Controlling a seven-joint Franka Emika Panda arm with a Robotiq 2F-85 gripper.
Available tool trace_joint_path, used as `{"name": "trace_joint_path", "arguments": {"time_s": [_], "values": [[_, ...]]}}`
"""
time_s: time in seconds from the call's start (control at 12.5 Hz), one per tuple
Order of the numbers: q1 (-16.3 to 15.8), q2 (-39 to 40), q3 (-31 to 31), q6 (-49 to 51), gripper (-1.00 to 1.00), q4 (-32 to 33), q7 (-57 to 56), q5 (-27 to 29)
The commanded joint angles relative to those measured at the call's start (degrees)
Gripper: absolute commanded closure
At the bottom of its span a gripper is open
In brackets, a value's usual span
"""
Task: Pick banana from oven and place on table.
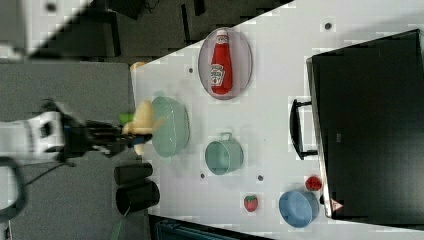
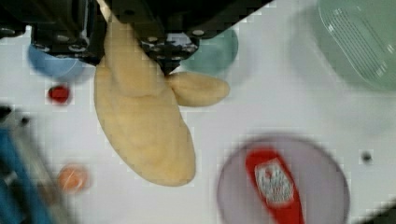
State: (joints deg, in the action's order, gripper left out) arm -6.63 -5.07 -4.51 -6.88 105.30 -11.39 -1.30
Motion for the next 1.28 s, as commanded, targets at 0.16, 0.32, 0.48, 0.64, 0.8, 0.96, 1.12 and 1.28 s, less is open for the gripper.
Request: {"name": "trace_joint_path", "arguments": {"time_s": [0.16,0.32,0.48,0.64,0.8,0.96,1.12,1.28], "values": [[0.99,1.70,-3.65,-11.90,0.54,11.57,6.21,-0.22],[1.05,2.38,-3.69,-19.86,0.54,17.53,6.21,-0.22],[1.08,4.12,-3.70,-26.45,0.54,22.43,6.21,-0.23],[1.09,6.27,-3.73,-32.88,0.54,26.40,6.21,-0.22],[1.16,8.45,-3.99,-38.11,0.54,29.28,6.22,-0.22],[1.21,10.26,-4.36,-41.47,0.48,30.45,6.22,-0.22],[1.21,10.75,-4.32,-41.57,0.07,30.94,6.22,-0.22],[1.21,10.70,-4.35,-41.58,-0.39,30.96,6.22,-0.22]]}}
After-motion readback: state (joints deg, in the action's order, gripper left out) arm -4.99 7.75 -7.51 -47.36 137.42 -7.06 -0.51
